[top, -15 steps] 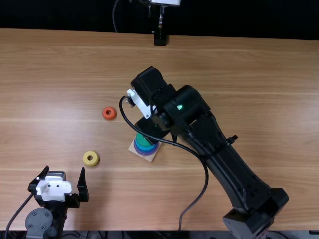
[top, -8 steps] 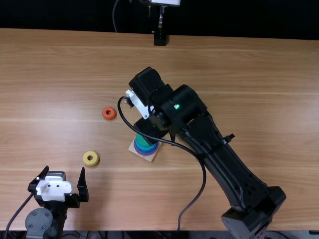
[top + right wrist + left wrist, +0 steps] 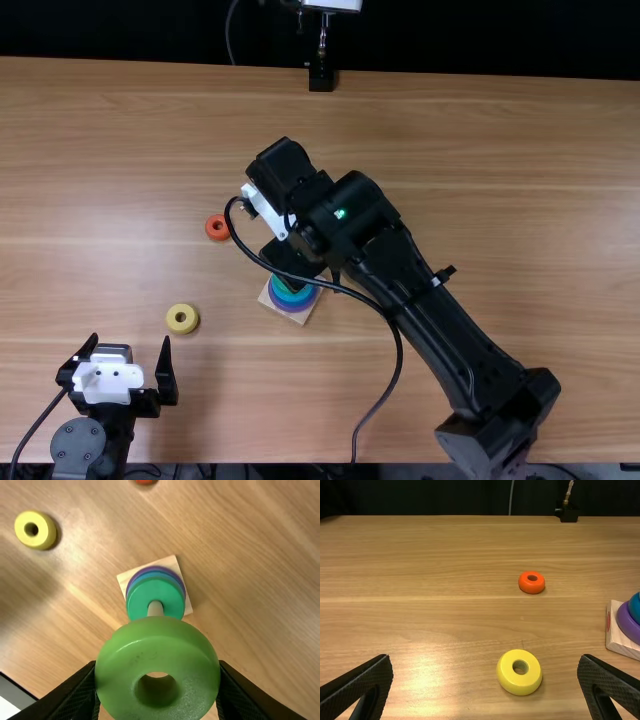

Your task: Build the Hanoi tower: stack the rings onto the peg from bottom to top in this color order: purple, dark blue, light blue, dark green, light green, yellow, orange.

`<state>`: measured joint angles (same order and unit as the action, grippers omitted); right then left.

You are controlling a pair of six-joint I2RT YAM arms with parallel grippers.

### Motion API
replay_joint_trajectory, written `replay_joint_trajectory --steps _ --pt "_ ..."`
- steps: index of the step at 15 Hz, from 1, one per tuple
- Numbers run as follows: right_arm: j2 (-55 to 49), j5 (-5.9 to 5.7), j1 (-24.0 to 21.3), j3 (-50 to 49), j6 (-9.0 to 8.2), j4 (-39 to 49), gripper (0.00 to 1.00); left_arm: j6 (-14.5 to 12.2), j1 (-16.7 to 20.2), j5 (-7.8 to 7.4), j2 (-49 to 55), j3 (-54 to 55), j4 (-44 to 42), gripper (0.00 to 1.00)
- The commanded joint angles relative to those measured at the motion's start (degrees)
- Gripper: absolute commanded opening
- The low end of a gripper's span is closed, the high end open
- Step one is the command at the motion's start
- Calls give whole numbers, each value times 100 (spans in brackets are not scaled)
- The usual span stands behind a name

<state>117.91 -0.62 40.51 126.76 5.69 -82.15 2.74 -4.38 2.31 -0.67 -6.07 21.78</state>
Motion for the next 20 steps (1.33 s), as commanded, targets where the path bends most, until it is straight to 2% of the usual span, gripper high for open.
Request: replay_joint_trajectory --steps 1,16,17,18,20 --pt "127 41 53 174 -31 3 0 -84 60 -51 67 607 480 100" --pt "452 41 53 156 -31 -7 0 -84 60 -51 67 607 480 100" --pt "452 20 53 112 -21 -28 46 -84 60 -51 67 607 480 100" --pt "444 -1 62 95 -10 -81 100 -84 60 -51 67 607 480 100" --pt "435 -22 45 95 11 -28 100 -84 60 -51 67 607 480 100"
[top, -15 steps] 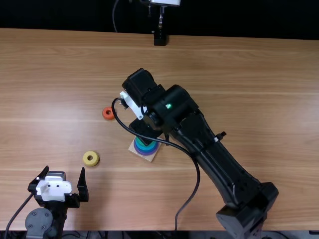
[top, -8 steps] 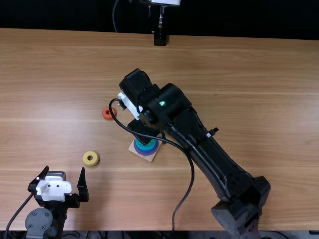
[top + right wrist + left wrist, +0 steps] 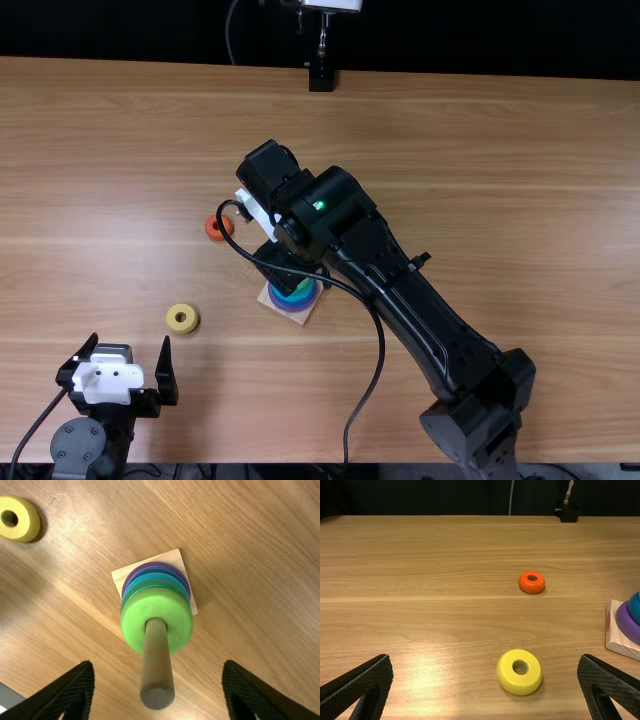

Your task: Build the Hanoi tower: stack the rings onto the peg from bottom to top in this color order: purple, dark blue, light blue, dark green, light green, yellow, orange.

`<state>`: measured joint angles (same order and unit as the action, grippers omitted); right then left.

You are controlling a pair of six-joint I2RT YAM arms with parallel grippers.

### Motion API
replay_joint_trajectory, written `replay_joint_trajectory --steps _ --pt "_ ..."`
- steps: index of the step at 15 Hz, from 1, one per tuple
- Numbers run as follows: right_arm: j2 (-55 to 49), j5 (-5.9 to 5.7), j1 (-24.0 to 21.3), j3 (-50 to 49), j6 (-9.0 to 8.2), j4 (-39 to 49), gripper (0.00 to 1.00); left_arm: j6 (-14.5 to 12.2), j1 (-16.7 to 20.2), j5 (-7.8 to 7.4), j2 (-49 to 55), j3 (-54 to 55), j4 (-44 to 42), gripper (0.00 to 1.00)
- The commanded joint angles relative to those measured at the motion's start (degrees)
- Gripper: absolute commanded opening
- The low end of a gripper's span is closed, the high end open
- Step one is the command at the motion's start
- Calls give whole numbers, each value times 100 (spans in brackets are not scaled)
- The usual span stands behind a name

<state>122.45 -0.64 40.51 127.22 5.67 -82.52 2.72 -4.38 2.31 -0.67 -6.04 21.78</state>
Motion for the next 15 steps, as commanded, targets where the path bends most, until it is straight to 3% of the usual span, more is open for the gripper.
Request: replay_joint_trajectory --steps 1,4,9,12,15 --pt "-20 -9 45 66 2 19 100 -82 60 -51 67 604 480 100" --pt "-81 1 45 128 -8 104 100 -82 60 -51 67 604 480 100" --pt "-1022 33 -70 -110 -8 1179 100 -82 60 -51 67 604 480 100" --pt "-1725 12 -439 -707 66 1717 100 -82 60 -51 67 604 480 100" --pt "-2665 22 -984 -2026 76 2951 100 -82 60 -51 67 604 480 100"
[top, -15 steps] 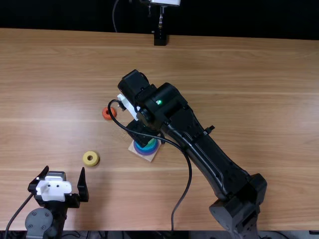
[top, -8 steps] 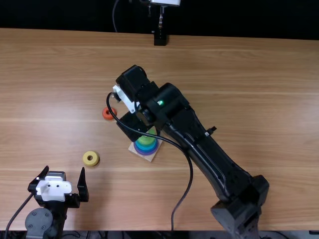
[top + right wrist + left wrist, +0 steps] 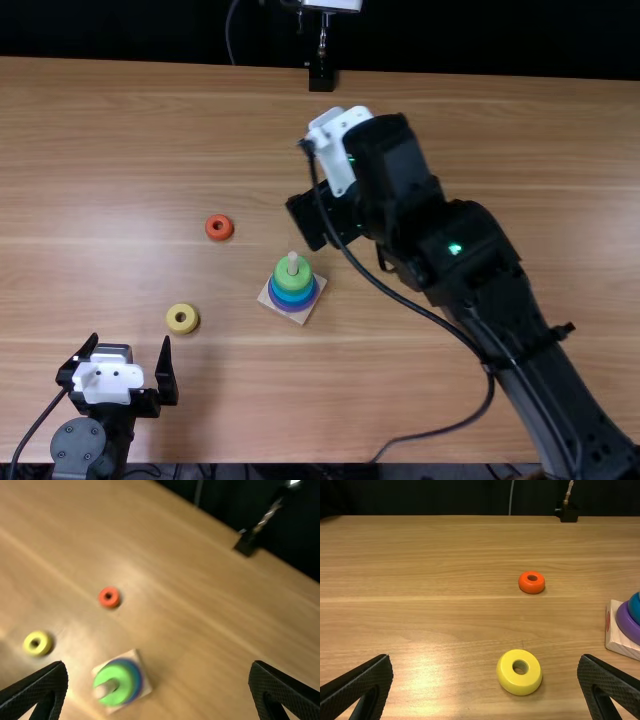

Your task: Build the Hanoi tower: stack the rings onto the peg from bottom to top in this color order: purple, dark blue, light blue, dark green, light green, yellow, orange.

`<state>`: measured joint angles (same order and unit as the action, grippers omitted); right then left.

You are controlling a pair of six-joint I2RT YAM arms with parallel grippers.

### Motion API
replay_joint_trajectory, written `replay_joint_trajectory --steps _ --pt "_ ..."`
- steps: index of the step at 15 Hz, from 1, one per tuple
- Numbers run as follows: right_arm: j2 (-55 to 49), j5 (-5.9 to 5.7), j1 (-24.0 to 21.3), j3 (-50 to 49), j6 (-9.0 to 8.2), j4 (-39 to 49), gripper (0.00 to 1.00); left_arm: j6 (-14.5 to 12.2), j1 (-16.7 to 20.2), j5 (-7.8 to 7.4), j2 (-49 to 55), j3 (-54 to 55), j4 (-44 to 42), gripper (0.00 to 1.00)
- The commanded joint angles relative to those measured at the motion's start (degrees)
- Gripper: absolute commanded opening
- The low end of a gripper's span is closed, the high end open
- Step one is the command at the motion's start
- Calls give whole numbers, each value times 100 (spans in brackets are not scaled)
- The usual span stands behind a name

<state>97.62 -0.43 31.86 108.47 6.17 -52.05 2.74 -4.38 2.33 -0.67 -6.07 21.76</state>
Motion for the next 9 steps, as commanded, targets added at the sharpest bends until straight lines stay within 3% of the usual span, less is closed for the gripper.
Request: replay_joint_trajectory --steps 1,5,9 --pt "-516 0 -452 -660 26 432 100 -84 60 -53 67 607 482 100" --pt "-1747 32 -1700 -2532 5 2235 100 -84 60 -53 67 607 482 100" --pt "-3074 43 -2412 -4387 5 3691 100 -84 60 -53 67 607 482 100"
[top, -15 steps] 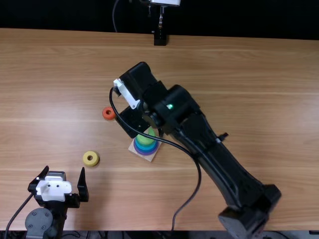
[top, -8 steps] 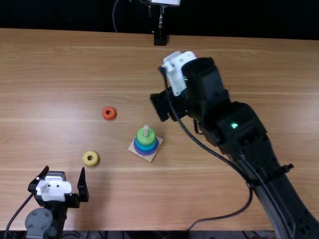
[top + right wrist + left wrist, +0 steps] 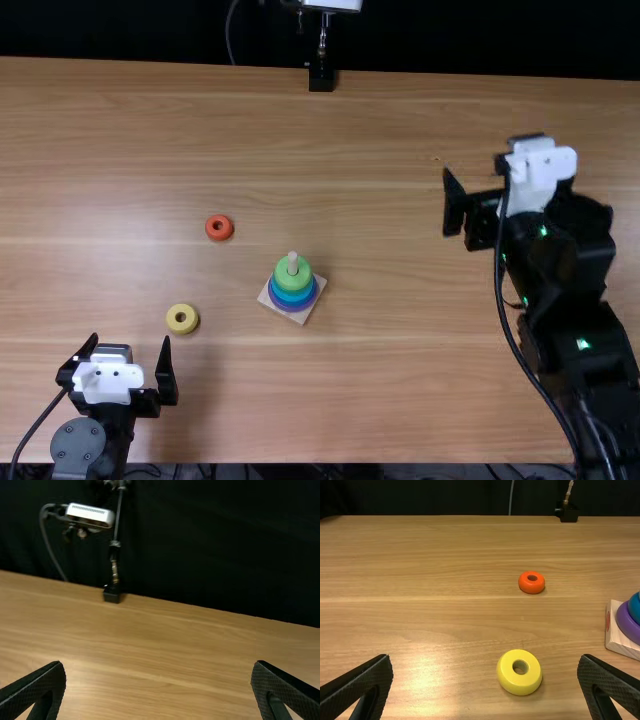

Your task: Build the Hanoi tower: stack the rings onto the peg from bottom to top in this color order: purple, dark blue, light blue, dark green, light green, yellow, orange.

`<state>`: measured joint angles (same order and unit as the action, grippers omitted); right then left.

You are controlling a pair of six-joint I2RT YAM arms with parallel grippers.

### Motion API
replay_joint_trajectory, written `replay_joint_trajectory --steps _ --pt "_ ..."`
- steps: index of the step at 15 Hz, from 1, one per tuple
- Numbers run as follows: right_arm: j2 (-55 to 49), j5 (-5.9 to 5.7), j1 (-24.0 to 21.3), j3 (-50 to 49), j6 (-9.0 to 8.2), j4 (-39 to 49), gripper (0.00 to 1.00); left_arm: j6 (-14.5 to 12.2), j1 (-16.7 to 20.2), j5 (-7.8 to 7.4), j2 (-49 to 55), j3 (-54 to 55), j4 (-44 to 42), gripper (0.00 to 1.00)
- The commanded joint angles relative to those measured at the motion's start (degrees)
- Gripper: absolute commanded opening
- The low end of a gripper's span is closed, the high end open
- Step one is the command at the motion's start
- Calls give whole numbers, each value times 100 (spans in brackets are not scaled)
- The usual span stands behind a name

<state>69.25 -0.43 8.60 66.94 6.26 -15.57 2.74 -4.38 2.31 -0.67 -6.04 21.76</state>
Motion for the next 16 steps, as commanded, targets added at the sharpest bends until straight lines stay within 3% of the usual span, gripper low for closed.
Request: replay_joint_trajectory --steps 1,2,4,5,9,16 --pt "-624 74 -210 -656 -4 191 100 -84 60 -51 67 604 482 100" --pt "-1098 169 -298 -1157 -4 296 100 -84 60 -51 67 604 482 100" --pt "-2294 528 -473 -2211 -4 518 100 -84 60 -51 67 604 482 100" --pt "-2918 591 -544 -2791 -4 665 100 -84 60 -51 67 604 482 100" --pt "-4834 602 -719 -4637 7 1098 100 -84 60 -51 67 604 482 100" --pt "-6345 570 -886 -6237 -4 1182 100 -84 60 -51 67 604 482 100"
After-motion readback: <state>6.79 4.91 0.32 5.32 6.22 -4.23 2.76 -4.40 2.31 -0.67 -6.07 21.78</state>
